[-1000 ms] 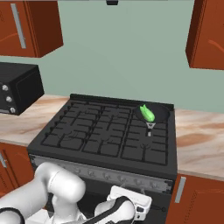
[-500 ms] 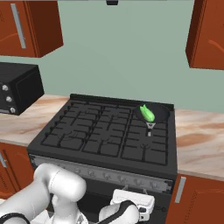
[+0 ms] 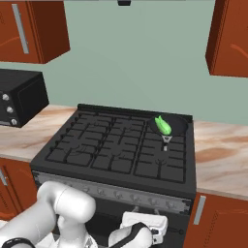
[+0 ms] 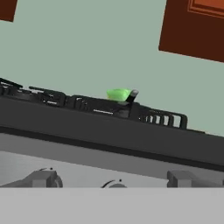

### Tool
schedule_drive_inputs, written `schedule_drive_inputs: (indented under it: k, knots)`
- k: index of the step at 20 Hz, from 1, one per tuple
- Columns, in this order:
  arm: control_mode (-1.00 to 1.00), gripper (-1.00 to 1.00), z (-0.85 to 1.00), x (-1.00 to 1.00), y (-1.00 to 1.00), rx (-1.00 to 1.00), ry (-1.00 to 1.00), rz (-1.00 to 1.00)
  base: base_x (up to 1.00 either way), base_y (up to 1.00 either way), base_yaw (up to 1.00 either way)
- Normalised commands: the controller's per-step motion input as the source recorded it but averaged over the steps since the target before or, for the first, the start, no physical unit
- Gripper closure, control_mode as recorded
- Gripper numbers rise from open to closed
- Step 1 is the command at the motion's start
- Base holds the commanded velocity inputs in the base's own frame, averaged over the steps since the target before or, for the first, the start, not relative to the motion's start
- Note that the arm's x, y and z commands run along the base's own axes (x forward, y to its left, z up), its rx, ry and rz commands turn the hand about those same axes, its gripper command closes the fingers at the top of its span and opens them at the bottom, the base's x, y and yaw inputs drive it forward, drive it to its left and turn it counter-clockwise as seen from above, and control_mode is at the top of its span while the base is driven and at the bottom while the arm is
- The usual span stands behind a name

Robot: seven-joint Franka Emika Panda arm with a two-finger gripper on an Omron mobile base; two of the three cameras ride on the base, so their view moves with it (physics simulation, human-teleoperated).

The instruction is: Put the mushroom and corn in the pan. Then turn on the rear right burner and set the heat to medium.

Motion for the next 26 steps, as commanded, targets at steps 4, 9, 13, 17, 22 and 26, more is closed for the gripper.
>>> schedule_drive_inputs:
  k: [4,9,13,17,22,26]
  knots:
    - [-1.00,-1.00,-0.01,0.11,-0.10,0.01,0.05,0.00,0.00,0.00,0.00]
    - [-1.00,-1.00,-0.02,0.04,-0.12,0.08,0.16,0.00,0.00,0.00,0.00]
    - [-1.00,-1.00,-0.19,0.00,0.00,0.10,0.18,0.02,0.00,0.00,0.00]
    - [-1.00,-1.00,-0.09,-0.01,0.00,0.10,0.07,0.05,0.00,0.00,0.00]
    - [-1.00,-1.00,0.00,0.09,-0.01,0.03,0.00,0.00,0.00,0.00,0.00]
    - [-1.00,-1.00,-0.05,0.38,-0.05,0.00,0.00,0.00,0.00,0.00,0.00]
